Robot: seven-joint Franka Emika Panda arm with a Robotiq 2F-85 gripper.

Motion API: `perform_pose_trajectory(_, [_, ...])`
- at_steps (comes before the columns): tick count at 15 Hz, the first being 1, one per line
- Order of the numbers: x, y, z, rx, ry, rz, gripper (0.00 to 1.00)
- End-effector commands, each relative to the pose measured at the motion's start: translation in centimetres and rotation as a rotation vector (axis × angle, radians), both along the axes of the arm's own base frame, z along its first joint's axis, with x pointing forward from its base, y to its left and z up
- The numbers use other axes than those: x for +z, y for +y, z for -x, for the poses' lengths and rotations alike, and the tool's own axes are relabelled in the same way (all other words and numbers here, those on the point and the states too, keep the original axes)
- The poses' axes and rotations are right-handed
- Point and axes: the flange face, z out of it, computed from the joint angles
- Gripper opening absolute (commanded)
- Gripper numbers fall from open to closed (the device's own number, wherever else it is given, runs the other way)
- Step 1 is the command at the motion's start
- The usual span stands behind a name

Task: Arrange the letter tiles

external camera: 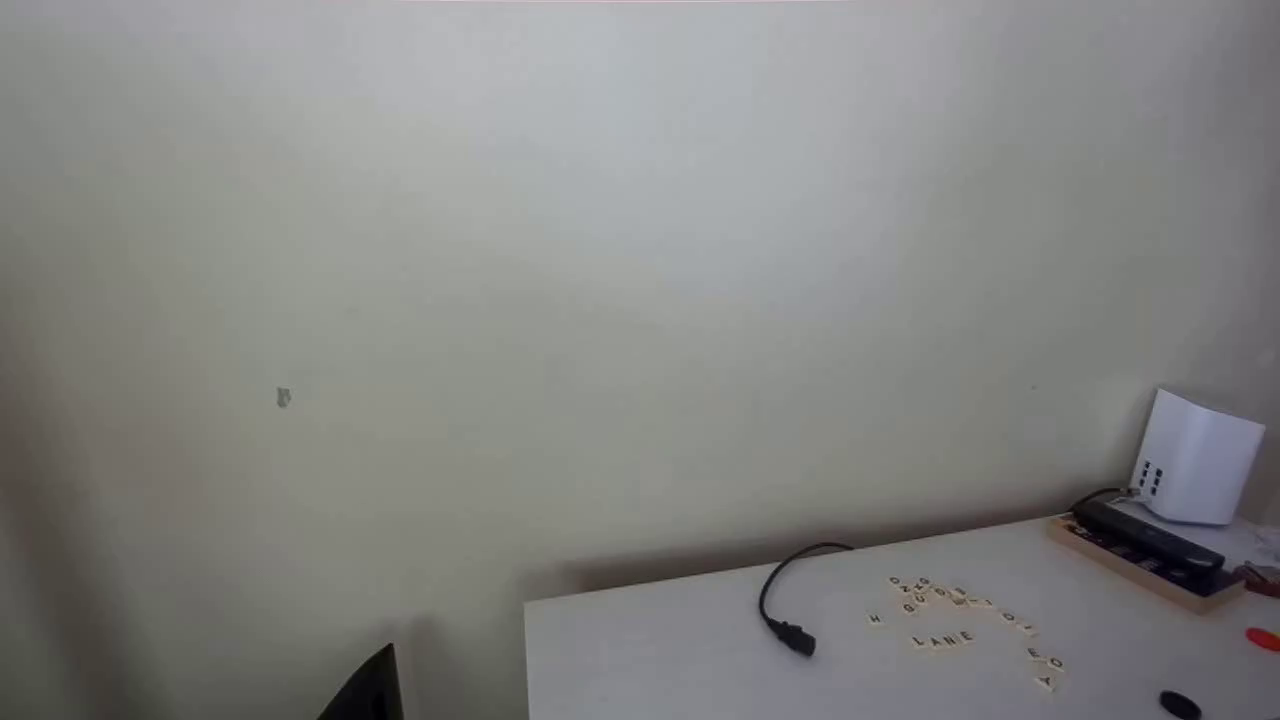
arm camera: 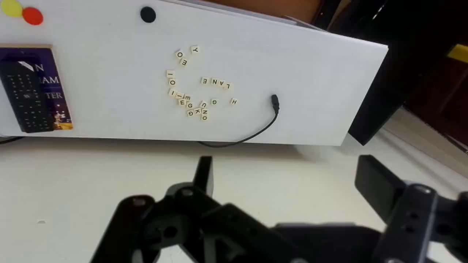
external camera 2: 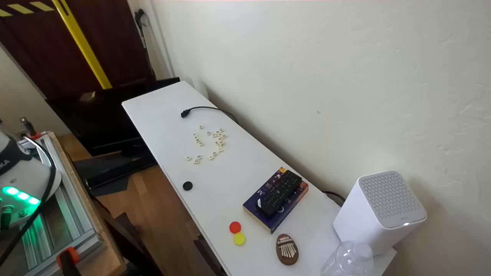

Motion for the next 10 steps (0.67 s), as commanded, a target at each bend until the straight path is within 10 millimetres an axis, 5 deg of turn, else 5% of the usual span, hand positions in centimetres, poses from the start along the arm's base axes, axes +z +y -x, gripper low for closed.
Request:
perform_pose_trajectory(1, [0.1,0.0,0.0,0.000,0.001,0.000,1.00])
perform_pose_trajectory(3, [0.1,0.0,0.0,0.000,0.001,0.000,1.00])
perform_pose_trajectory(10, [-2.7,4.7,-5.0,0.138,-0.032,0.098,1.00])
